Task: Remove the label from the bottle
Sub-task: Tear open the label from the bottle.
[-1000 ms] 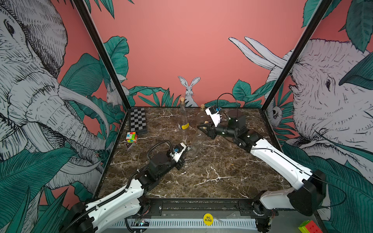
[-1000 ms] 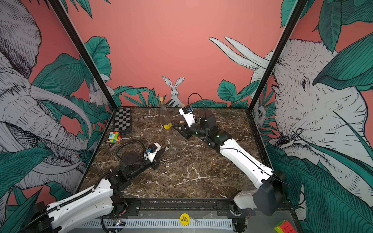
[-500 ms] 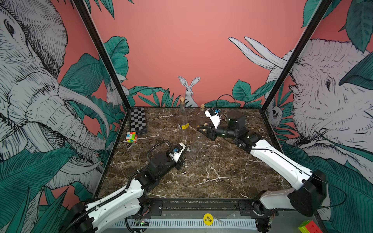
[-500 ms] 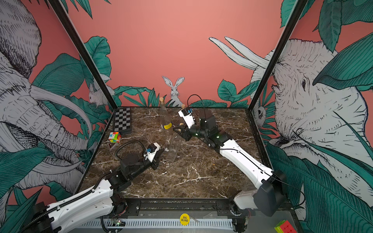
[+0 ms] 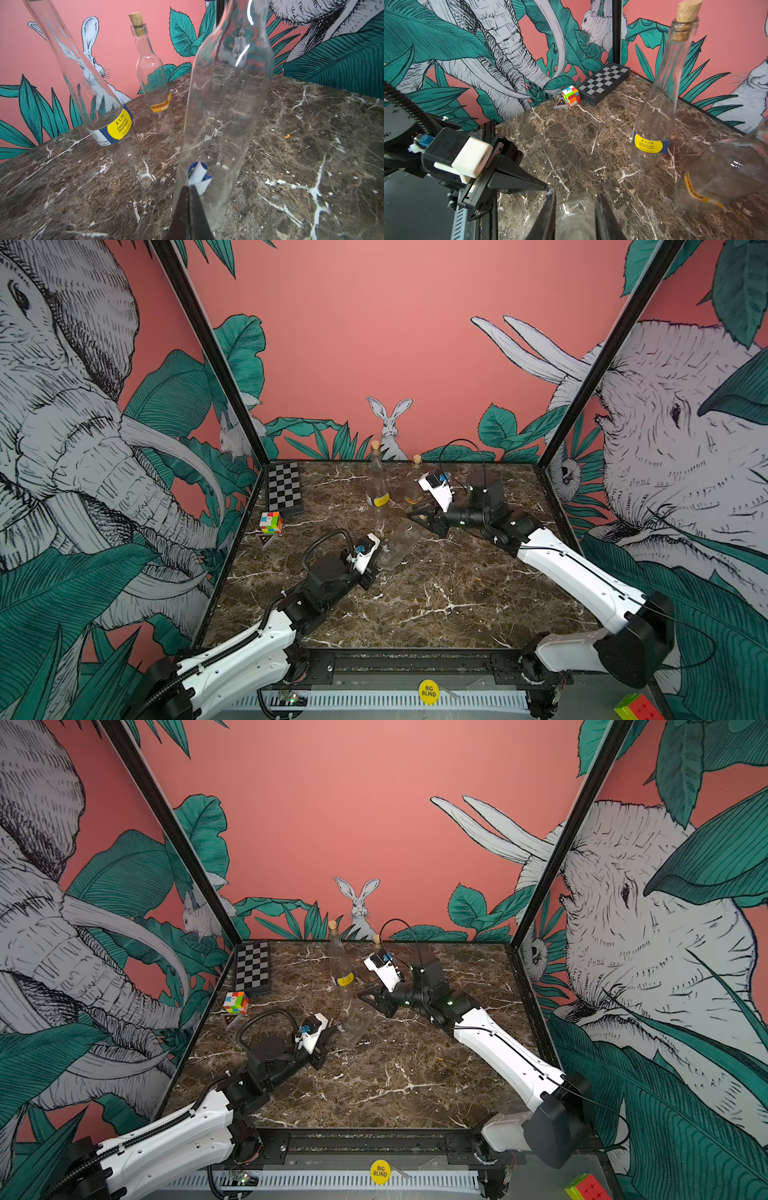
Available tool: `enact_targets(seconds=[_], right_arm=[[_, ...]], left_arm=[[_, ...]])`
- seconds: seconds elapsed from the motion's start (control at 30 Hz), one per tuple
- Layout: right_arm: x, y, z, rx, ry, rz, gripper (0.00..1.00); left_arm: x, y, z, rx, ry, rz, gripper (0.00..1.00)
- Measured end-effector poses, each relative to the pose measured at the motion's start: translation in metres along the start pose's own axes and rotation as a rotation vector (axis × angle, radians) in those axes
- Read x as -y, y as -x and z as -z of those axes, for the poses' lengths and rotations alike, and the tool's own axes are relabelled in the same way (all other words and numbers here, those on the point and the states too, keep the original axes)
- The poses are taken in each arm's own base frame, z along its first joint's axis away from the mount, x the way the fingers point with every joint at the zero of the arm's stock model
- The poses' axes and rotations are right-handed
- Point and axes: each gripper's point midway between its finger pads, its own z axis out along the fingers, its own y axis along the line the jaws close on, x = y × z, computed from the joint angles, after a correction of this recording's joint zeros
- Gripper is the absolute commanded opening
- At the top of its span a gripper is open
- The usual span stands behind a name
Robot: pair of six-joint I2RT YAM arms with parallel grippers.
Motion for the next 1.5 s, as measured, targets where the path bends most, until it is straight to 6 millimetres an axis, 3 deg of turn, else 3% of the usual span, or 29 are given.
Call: enact_targets(seconds=[1.1,1.33,1.5], right_arm=[[0.004,-0.015,-0.003,-0.163,-0.045,0.132,0.00],[0.024,-0.044,-0.008,-0.291,-0.117,0.134,0.00],[0.028,-0.055,-0.009,-0.342,-0.123,0.125,0.00]], left_arm=[[0.000,-0.012,-0.008,-0.036,-0.009,0.020,0.00],[-0.001,-0.006,-0.012,-0.002,-0.002,0.036,0.00],[-0.001,-0.017,-0.015,-0.013,-0.001,0.046,0.00]])
